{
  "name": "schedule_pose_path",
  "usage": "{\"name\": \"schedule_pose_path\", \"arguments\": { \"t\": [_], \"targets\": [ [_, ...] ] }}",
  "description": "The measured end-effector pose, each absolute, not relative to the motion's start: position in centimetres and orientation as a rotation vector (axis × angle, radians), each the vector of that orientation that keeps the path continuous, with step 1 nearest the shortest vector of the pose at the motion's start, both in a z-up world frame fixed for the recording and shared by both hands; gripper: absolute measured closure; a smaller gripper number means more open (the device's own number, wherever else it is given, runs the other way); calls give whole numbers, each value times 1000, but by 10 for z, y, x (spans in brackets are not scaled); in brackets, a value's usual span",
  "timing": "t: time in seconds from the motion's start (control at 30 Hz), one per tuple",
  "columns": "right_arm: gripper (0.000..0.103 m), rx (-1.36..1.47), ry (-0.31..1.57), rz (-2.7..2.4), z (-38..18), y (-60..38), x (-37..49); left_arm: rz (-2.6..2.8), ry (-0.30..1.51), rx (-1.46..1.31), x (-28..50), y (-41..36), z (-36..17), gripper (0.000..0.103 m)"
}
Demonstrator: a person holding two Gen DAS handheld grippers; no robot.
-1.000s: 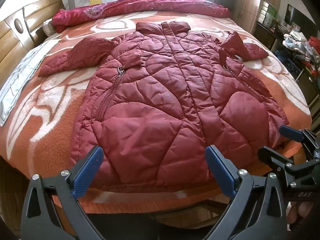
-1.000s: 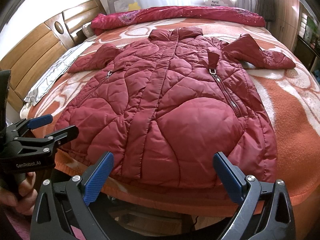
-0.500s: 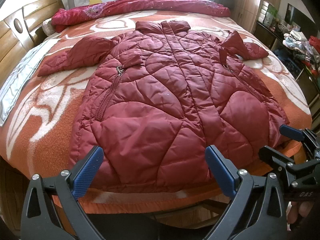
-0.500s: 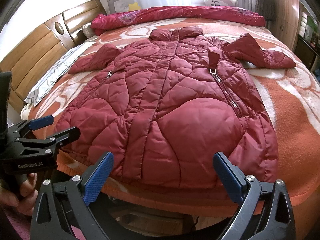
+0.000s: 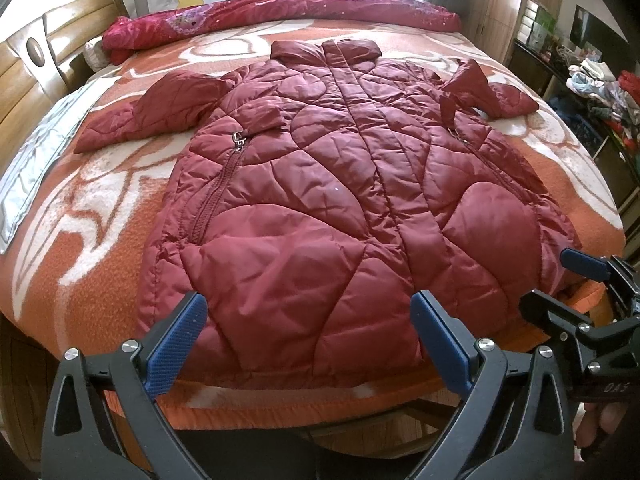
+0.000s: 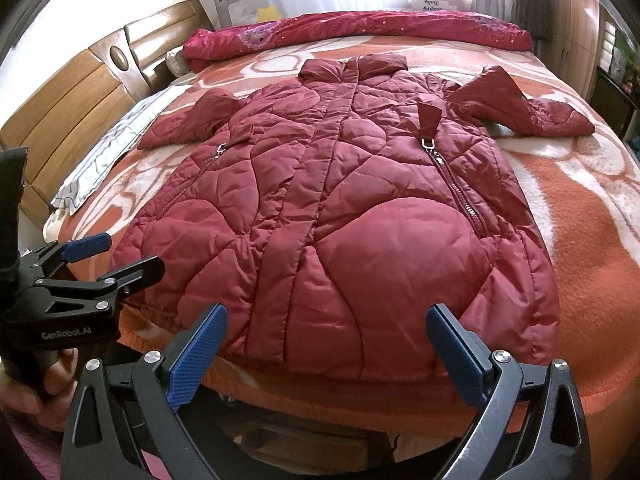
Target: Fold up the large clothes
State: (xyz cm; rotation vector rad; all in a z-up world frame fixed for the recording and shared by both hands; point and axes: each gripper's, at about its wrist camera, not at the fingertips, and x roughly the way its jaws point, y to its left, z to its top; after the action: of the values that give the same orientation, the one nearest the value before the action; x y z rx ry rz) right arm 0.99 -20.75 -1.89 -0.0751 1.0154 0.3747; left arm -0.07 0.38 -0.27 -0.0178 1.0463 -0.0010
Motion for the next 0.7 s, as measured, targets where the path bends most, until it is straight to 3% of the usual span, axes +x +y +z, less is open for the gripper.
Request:
{"name": "schedule_pose_path", "arguments": {
  "t": [0.4,0.53,0.7],
  "targets": [
    [3,-71,1022,376,-21,-209,18,-24,1066,-57,2,6,-11,1],
    [3,-61,1016,373,-21,-208,20,-65,1178,-133,13,7,-17,1],
    [3,-11,939,369,-23,-216,30,-38,1136,-88,22,9,-19,1]
  ]
}}
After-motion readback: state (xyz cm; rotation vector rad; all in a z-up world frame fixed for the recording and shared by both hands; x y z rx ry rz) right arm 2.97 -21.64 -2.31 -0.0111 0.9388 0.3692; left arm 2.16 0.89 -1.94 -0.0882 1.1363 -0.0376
